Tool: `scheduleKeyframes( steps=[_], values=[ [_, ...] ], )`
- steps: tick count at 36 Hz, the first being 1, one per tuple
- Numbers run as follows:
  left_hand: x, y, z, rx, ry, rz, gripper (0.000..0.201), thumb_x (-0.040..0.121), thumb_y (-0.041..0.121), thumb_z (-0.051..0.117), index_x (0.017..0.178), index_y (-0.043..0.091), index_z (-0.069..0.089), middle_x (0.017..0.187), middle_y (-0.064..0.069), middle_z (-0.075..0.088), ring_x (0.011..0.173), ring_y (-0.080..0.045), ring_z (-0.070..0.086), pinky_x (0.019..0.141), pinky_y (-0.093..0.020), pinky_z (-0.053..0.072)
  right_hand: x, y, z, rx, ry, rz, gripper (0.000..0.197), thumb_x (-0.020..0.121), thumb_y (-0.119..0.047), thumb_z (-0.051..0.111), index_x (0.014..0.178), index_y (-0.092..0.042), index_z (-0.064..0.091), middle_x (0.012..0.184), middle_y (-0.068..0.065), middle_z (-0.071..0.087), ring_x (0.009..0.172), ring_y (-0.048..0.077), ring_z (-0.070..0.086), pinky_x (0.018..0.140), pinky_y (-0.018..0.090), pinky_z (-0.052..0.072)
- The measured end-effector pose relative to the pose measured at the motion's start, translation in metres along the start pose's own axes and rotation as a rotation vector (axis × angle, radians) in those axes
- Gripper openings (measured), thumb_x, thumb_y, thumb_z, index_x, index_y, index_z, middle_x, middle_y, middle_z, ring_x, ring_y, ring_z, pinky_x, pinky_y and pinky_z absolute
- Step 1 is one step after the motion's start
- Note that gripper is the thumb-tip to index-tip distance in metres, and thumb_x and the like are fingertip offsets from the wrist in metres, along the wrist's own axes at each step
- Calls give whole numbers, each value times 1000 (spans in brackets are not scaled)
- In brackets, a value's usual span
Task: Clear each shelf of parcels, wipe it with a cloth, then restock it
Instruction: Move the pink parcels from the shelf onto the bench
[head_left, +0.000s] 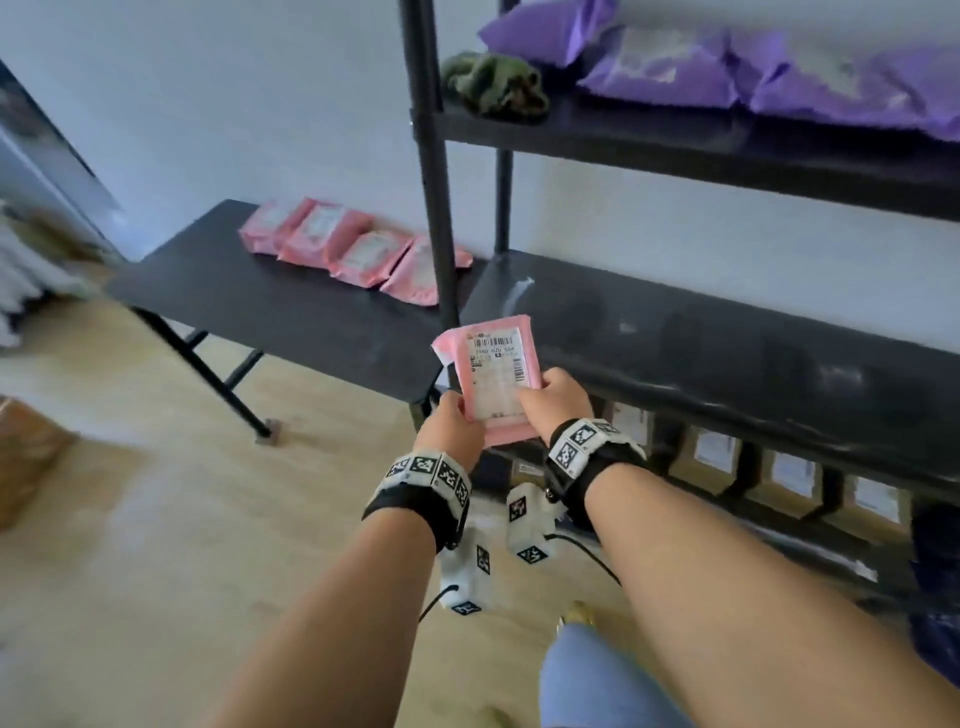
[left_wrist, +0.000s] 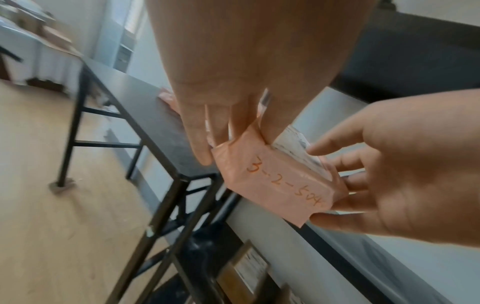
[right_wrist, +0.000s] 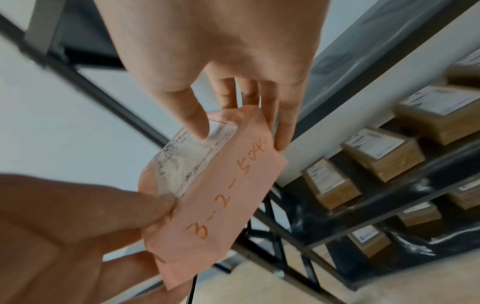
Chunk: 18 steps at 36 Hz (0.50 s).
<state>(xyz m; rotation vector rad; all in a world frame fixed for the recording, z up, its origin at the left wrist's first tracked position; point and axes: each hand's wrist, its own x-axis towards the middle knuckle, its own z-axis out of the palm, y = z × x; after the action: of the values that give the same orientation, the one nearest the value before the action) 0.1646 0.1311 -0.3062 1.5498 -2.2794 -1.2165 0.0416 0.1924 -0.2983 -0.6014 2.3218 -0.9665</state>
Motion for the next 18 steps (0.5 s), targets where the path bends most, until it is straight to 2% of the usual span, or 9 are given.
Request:
scheduleKeyframes(
  steps=[3,5,8,10,14,18],
  values=[
    [10,-36,-32,-34,47,-63,18,95,20,43,112,14,48,105,-4,61,94,-25,58,79,-30,44,0,-27,44,-45,-75,-45,22,85,-38,57,101,-22,58,92,-3,63,75,16,59,55,25,40],
    [19,-58,-51,-56,80,-107,22,96,18,43,115,12,50,110,-6,62,99,-26,59,82,-31,46,3,-43,74,-69,-120,-70,21,86,-34,57,100,-20,59,93,-3,63,75,15,59,57,25,41],
    [37,-89,-78,-76,136,-159,20,95,18,44,113,14,52,110,-6,64,97,-26,61,87,-35,50,13,-66,120,-97,-160,-93,23,84,-31,56,101,-17,60,97,1,66,83,21,63,70,32,52],
    [54,-109,-96,-89,164,-180,19,95,17,44,111,14,53,109,-6,64,94,-24,61,86,-36,51,24,-85,150,-118,-189,-103,25,83,-32,57,101,-16,59,97,2,65,84,23,63,75,35,54],
    [94,-142,-139,-132,205,-220,23,97,18,44,118,14,54,110,-3,64,90,-19,59,86,-34,52,51,-128,208,-142,-262,-131,24,83,-28,56,102,-13,59,98,5,65,84,25,62,67,31,47],
    [135,-171,-191,-145,247,-279,26,96,19,45,120,16,55,113,-2,64,100,-23,62,89,-38,53,77,-182,263,-149,-324,-139,22,82,-26,55,99,-13,58,98,5,64,84,25,61,69,31,46]
  ],
)
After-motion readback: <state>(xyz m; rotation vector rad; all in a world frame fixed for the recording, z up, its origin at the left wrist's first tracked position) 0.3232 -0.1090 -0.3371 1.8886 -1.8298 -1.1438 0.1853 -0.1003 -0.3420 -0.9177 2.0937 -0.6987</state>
